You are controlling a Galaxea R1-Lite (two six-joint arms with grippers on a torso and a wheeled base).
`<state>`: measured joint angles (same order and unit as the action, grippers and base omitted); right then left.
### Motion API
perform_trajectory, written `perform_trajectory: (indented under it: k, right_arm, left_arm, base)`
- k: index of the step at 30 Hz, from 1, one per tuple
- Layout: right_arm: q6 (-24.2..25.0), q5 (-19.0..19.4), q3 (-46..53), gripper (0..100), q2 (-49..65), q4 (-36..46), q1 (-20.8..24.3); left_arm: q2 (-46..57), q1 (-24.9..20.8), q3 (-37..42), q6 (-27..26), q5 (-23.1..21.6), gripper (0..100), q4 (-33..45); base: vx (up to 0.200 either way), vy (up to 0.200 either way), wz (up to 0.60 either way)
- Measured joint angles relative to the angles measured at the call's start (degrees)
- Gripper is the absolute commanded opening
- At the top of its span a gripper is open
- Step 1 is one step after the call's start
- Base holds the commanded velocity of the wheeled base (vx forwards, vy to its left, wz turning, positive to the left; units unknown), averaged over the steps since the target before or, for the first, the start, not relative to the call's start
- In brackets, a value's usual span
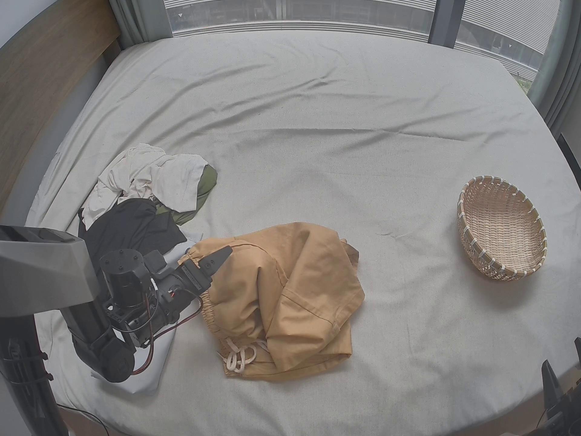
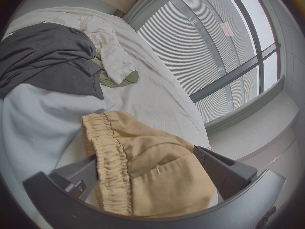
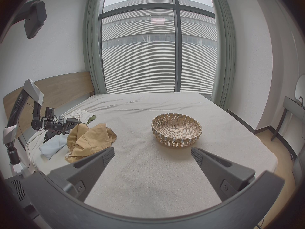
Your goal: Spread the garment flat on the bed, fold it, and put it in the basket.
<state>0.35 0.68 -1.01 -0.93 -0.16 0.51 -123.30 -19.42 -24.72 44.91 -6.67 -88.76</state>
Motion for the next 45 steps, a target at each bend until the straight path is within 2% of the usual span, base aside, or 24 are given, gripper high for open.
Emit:
perform_trajectory:
  k: [14,23,34,35,45]
  right_arm:
    - [0.0,0.0,0.0,100,0.0,0.0,0.0]
    - [0.0,0.0,0.0,100,0.0,0.0,0.0]
    - [0.0,0.0,0.0,100,0.0,0.0,0.0]
    - [0.0,0.0,0.0,100,0.0,0.0,0.0]
    - [0.0,0.0,0.0,100,0.0,0.0,0.0]
  left_arm:
    - [0.9,-0.4,-0.1,-0.1,0.1,0,0.0]
    - [10.4,-1.7,1.9,1.0,-0.4,0,0.1]
    - [14.9,-2.5,6.4,-2.4,-4.4,0,0.1]
    - [14.7,-2.6,6.8,-2.6,-4.5,100,0.1]
    - [10.3,-3.4,7.2,-4.4,-4.4,100,0.0]
  base:
    - [0.000,0.000,0.00]
    - [0.000,0.000,0.00]
    - [0.000,0.000,0.00]
    - [0.000,0.000,0.00]
    - [0.000,0.000,0.00]
